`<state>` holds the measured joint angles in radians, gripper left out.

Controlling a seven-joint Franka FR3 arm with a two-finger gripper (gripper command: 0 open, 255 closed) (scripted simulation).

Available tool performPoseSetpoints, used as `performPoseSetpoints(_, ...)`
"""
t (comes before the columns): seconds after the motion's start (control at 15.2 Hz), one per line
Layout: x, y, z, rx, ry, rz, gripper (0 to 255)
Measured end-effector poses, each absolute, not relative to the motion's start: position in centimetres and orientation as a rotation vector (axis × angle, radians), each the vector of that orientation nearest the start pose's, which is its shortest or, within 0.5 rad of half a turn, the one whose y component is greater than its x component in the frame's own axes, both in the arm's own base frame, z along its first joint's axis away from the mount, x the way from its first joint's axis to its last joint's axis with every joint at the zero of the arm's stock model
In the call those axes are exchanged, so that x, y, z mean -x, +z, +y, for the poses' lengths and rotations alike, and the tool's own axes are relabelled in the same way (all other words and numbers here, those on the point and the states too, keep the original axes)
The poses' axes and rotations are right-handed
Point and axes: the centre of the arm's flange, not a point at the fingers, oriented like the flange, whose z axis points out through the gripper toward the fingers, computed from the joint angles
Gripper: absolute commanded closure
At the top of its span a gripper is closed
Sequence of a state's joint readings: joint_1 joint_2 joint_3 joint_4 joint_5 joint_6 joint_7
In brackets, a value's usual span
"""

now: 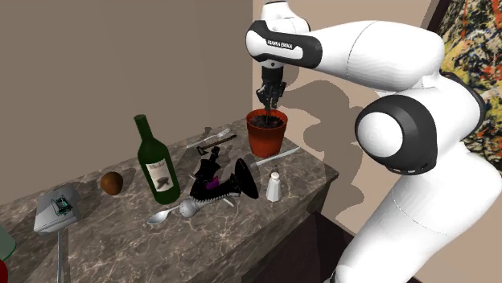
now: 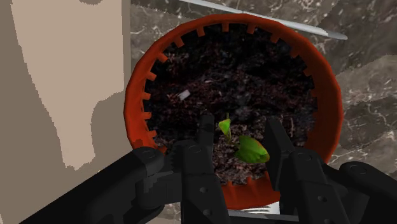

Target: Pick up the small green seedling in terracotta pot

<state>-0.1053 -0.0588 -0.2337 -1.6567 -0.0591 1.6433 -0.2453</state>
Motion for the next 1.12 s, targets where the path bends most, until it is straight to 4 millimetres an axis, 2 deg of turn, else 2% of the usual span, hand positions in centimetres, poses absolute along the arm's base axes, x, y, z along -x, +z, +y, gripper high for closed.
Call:
performPoseSetpoints(0.33, -50.9, 62.6, -18.9, 3.193, -0.04, 0.145, 255)
performPoseSetpoints(1.12, -51.0, 68.8, -18.9, 3.193, -0.038, 0.145, 255)
